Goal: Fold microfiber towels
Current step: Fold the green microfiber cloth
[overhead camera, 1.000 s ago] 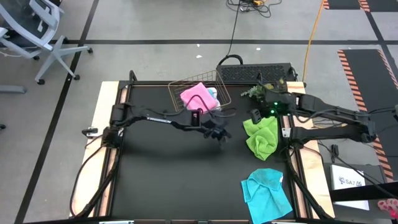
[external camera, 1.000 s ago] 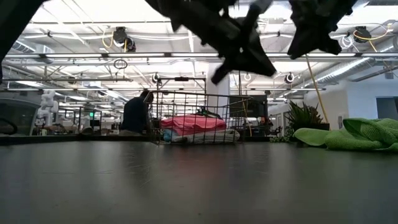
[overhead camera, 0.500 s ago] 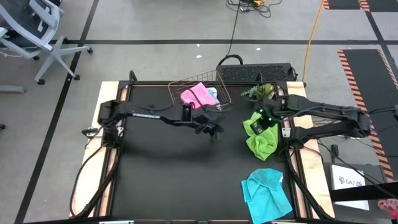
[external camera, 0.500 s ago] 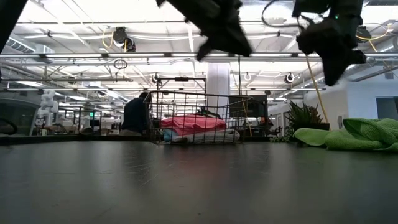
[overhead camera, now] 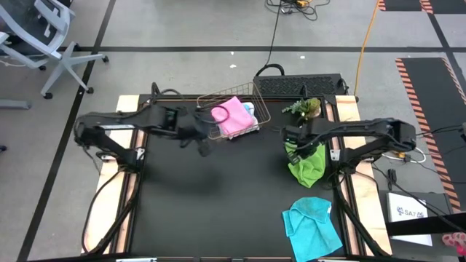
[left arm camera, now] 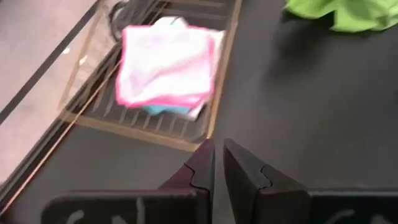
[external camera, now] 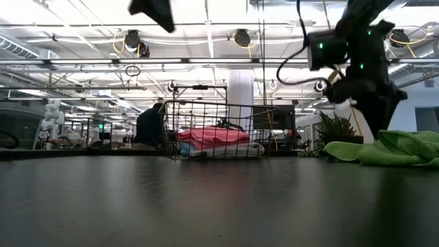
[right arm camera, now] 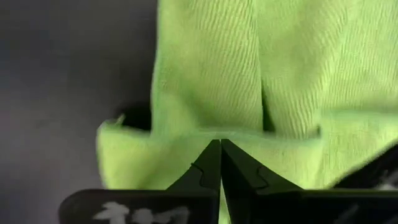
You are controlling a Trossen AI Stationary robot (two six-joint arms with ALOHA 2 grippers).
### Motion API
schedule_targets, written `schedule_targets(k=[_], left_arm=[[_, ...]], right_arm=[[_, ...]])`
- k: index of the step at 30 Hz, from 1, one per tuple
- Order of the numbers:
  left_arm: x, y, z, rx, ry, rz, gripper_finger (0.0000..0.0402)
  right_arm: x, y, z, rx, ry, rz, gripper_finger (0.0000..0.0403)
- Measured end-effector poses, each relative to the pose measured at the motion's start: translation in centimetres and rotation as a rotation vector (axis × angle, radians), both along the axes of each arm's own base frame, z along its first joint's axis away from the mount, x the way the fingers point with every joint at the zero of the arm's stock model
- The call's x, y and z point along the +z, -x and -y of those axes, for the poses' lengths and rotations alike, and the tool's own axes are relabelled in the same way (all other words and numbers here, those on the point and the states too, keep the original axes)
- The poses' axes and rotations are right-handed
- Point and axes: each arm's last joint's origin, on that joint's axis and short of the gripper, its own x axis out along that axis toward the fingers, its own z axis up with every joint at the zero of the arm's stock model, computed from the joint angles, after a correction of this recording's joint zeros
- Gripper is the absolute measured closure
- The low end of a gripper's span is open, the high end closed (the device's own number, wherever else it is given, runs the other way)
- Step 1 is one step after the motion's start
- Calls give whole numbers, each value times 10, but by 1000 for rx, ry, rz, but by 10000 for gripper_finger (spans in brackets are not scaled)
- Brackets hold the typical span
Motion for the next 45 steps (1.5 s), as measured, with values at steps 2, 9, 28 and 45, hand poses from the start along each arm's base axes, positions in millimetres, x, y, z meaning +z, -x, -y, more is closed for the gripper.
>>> schedule_targets(k=[2,9,28,45], left_arm=[[7,14,1,21,-3,-8,364],[19,43,8,27,-8,-26,364],[21,46,14,39,-13,-2,364],[21,45,14,47,-19,6,364]], right_arm=[[-12,0,0,0,12,-21,402],[-40,-16,0,-76,13,125,402],[-8,-90,-25,22,-2,943,403],[-37,-67,-78,20,-60,569,403]])
